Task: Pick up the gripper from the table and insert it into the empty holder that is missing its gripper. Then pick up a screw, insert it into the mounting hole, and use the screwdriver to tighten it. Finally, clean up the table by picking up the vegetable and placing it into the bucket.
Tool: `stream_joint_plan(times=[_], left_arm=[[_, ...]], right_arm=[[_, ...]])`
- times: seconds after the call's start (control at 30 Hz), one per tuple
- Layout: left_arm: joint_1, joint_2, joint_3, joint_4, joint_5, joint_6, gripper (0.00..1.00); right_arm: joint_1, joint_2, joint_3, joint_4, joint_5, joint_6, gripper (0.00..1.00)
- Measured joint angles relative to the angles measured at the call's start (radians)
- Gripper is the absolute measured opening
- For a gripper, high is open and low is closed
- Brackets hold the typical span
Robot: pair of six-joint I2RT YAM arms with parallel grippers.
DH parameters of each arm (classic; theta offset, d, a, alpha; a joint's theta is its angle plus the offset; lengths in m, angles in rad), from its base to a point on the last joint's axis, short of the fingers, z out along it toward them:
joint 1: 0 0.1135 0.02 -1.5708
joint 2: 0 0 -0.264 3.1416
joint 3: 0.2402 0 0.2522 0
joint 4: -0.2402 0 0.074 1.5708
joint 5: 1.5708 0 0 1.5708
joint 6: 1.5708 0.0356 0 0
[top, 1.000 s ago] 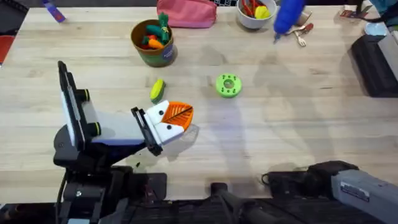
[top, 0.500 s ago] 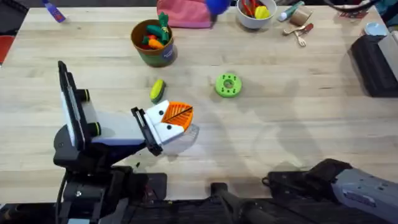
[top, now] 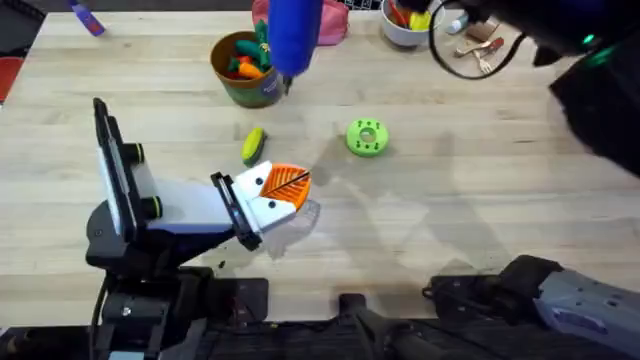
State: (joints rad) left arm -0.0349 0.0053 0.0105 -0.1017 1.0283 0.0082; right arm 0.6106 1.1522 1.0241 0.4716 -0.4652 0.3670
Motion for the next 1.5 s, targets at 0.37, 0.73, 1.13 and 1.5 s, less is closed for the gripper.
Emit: stream_joint_plan(times=[0.37, 0.73, 1.13, 1.5], left_arm=[[0.0, 0.0, 0.0, 0.0, 0.0, 0.0, 0.015], [0.0, 0.0, 0.0, 0.0, 0.0, 0.0, 0.015], [0.0, 0.0, 0.0, 0.0, 0.0, 0.0, 0.015], [0.0, 0.0, 0.0, 0.0, 0.0, 0.0, 0.015]], right_arm=[[0.001, 0.1, -0.036, 0.151, -0.262, -0.077, 0.024], [0.009, 0.202, -0.04, 0.295, -0.478, -0.151, 0.024], [0.069, 0.274, -0.042, 0.378, -0.546, -0.182, 0.024], [0.094, 0.277, -0.144, 0.621, -0.55, -0.109, 0.024]])
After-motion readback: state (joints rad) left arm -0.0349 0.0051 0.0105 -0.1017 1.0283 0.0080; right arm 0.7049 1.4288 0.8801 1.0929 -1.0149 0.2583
